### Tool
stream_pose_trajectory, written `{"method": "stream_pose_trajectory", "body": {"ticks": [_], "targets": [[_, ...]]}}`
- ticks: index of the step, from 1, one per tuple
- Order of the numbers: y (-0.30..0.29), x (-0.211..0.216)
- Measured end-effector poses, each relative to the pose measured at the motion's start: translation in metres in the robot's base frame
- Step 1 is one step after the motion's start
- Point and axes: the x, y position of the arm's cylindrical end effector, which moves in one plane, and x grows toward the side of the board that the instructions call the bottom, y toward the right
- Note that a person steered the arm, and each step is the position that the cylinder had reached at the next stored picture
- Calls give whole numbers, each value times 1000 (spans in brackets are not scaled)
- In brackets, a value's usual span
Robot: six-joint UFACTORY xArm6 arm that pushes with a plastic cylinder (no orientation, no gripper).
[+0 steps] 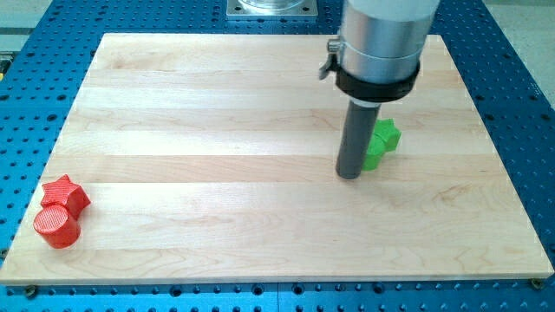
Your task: Move the green star into the cube
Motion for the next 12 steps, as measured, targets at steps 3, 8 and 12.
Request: {"method": "stream_pose_trajectory", "body": {"ticks": [3,8,12], "targets": [[36,-18],[98,-114],[81,-49]]}}
